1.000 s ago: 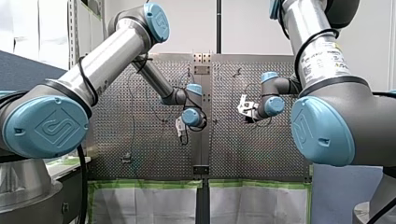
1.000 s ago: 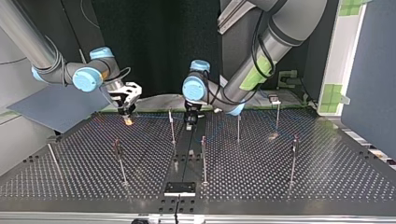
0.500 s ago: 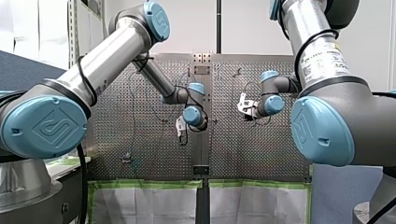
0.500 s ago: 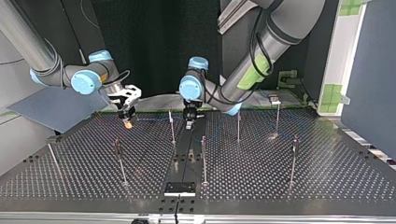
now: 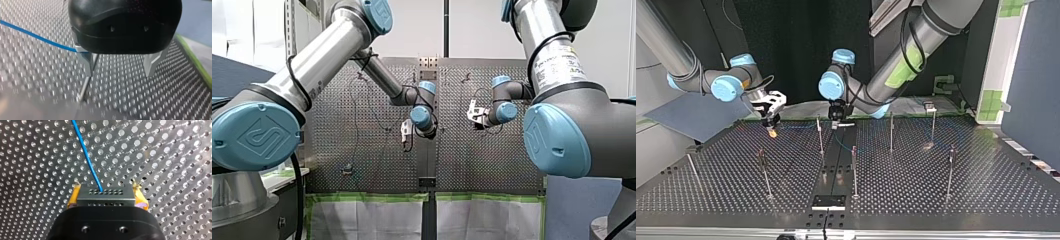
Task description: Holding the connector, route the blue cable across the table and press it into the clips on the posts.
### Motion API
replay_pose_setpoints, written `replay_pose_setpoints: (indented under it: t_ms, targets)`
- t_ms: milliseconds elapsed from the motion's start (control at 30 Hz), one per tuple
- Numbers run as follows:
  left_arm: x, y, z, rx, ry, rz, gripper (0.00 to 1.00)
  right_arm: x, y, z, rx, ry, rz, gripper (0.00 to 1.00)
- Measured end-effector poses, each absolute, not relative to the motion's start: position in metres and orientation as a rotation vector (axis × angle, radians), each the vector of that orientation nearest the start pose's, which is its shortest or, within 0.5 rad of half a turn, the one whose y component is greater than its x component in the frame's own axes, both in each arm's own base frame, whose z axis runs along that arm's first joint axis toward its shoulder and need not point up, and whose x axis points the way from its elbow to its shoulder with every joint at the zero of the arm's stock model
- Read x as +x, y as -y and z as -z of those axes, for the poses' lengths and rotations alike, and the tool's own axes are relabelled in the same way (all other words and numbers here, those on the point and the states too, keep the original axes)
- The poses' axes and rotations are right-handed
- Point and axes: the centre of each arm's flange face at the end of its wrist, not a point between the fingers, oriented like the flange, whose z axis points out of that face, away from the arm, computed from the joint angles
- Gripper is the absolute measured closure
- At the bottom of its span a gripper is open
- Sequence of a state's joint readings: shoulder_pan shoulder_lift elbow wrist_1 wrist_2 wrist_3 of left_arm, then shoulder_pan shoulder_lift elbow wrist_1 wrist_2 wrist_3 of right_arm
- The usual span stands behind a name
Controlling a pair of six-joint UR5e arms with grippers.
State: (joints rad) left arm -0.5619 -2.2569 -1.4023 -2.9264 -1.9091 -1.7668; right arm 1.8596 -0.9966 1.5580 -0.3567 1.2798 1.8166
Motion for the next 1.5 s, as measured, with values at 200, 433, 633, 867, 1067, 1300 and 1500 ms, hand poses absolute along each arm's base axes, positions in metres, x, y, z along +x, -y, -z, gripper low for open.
replay_pose_setpoints:
  t_ms: [200, 433, 633, 867, 1067, 1300, 1500]
  targets:
    - [0.486, 0.461, -0.206, 0.110, -1.823, 0.219, 0.00, 0.330, 0.566, -0.193, -2.251, -1.718, 2.175, 1.00]
    - [0.461, 0.483, -0.224, 0.094, -1.778, 0.239, 0.00, 0.318, 0.573, -0.193, -2.241, -1.758, 2.167, 1.00]
    - [0.440, 0.505, -0.225, 0.090, -1.745, 0.266, 0.00, 0.307, 0.578, -0.192, -2.232, -1.788, 2.168, 1.00]
    - [0.415, 0.538, -0.216, 0.129, -1.755, 0.307, 0.00, 0.299, 0.582, -0.192, -2.232, -1.805, 2.162, 1.00]
    - [0.406, 0.558, -0.198, 0.139, -1.796, 0.308, 0.00, 0.295, 0.583, -0.192, -2.233, -1.797, 2.151, 1.00]
    - [0.418, 0.563, -0.178, 0.125, -1.840, 0.255, 0.00, 0.295, 0.582, -0.192, -2.230, -1.775, 2.150, 1.00]
    - [0.428, 0.569, -0.164, 0.099, -1.837, 0.221, 0.00, 0.295, 0.583, -0.192, -2.226, -1.769, 2.155, 1.00]
